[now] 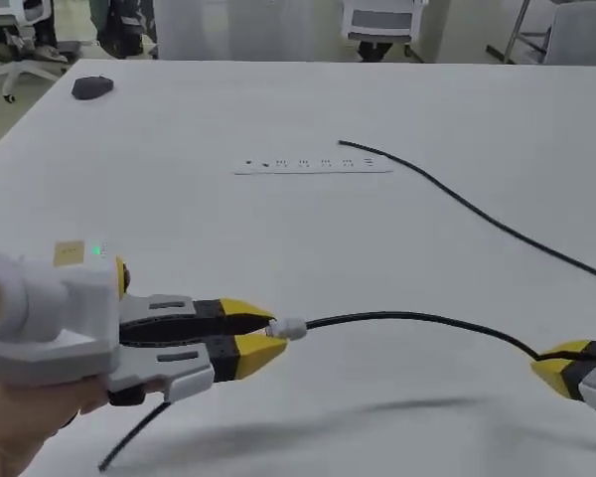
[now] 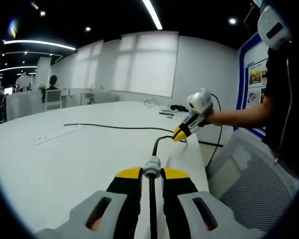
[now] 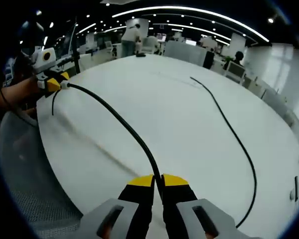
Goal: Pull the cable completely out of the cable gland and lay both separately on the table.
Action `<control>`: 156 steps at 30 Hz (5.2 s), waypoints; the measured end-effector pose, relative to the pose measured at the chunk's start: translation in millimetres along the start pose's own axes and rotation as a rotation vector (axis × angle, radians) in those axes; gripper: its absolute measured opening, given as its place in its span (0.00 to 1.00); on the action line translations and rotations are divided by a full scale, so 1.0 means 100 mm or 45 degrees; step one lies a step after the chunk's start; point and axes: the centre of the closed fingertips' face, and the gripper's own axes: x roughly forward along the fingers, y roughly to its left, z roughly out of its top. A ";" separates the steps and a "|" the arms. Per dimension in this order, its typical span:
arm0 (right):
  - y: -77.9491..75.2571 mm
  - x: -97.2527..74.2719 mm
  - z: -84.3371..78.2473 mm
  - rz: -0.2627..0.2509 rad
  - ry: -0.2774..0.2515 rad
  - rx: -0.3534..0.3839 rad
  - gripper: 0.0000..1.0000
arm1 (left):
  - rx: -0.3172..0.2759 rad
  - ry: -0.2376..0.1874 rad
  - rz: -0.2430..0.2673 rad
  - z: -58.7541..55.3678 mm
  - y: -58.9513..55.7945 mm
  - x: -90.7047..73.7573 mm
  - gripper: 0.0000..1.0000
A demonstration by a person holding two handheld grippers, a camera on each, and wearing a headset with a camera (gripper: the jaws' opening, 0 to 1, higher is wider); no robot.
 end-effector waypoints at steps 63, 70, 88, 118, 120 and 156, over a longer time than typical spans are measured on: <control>0.57 0.34 0.51 0.115 -0.009 -0.225 0.00 | 0.069 -0.017 -0.015 0.09 -0.03 -0.07 0.14; 0.65 0.43 0.52 0.117 0.022 -0.221 0.31 | 0.084 -0.027 0.017 0.11 0.00 -0.08 0.14; 2.05 0.67 1.29 0.589 -0.204 -0.674 0.06 | 0.078 -0.007 0.007 0.07 -0.02 -0.07 0.14; 3.12 1.23 3.26 1.008 -0.622 -0.082 0.00 | -0.022 -0.138 0.760 -0.21 0.86 -1.83 0.15; 3.19 1.47 3.23 1.008 -0.580 -0.019 0.00 | -0.058 -0.063 0.836 -0.43 0.99 -1.88 0.15; 3.26 2.46 2.46 0.616 -0.306 -0.478 0.42 | -0.036 -0.037 0.998 -0.98 1.47 -1.76 0.43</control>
